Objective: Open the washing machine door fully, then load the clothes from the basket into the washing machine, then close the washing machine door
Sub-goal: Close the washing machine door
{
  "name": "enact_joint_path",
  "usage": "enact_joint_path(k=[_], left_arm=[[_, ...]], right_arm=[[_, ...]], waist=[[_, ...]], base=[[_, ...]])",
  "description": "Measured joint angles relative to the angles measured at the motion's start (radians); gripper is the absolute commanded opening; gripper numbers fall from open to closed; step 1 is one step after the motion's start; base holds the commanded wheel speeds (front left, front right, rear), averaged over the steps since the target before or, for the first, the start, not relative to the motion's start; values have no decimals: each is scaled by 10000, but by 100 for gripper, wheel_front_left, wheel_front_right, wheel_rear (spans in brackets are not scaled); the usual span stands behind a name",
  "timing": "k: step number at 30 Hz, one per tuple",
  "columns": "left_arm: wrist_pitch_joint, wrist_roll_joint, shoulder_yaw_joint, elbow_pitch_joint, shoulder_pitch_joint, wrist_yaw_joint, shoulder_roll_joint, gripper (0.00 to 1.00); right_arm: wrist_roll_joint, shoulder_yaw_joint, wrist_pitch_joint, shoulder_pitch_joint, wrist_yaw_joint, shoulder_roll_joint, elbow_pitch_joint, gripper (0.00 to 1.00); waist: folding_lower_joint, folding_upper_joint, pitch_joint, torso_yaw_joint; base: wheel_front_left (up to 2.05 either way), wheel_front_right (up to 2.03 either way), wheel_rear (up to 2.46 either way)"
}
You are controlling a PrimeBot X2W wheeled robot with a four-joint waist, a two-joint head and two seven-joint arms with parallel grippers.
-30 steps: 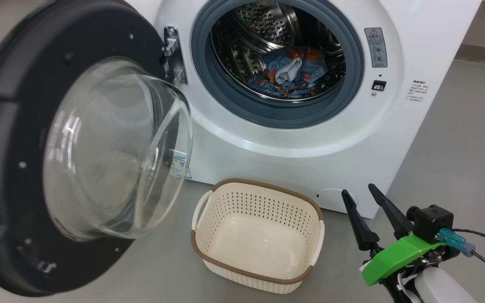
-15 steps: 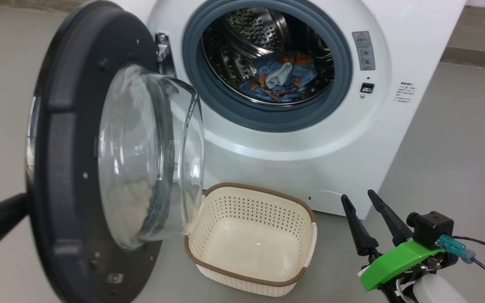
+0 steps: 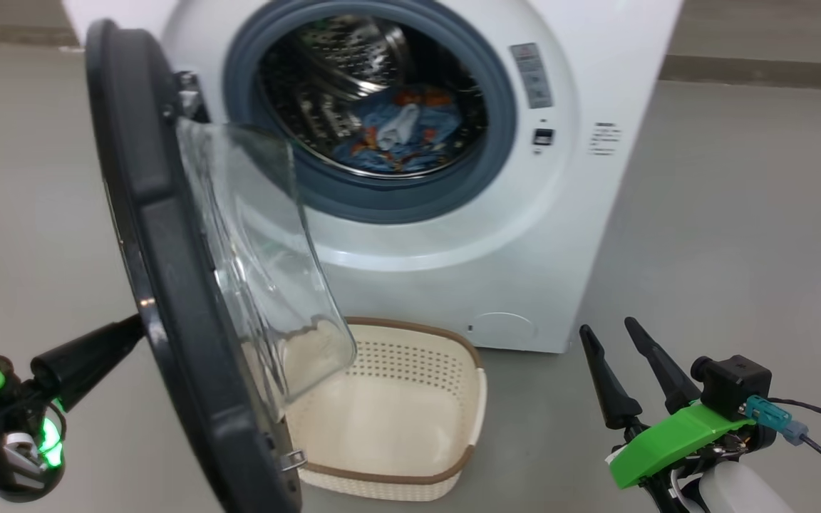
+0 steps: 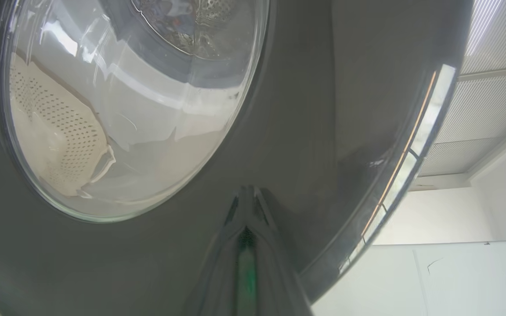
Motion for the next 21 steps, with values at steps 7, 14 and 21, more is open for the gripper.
enact_joint_path(k=[7,14,21], left_arm=[[-123,-244,48,-305,67,0,-437,0],[-497,-249,159,-433,58,-71,-709,0],[-832,-247,278,-372,-241,-265,-991,0]], right_arm=[[-13,-35,0,0,0,-19,-56,100],[-25,-29,0,-2,0,-52,-63,100],[-25,-10,0,-16,0,-59,-63,100]], waist=[[0,0,68,-979],[0,0,159,-2056],[0,0,314,-3002]], base=[[0,0,0],[0,0,0],[0,0,0]])
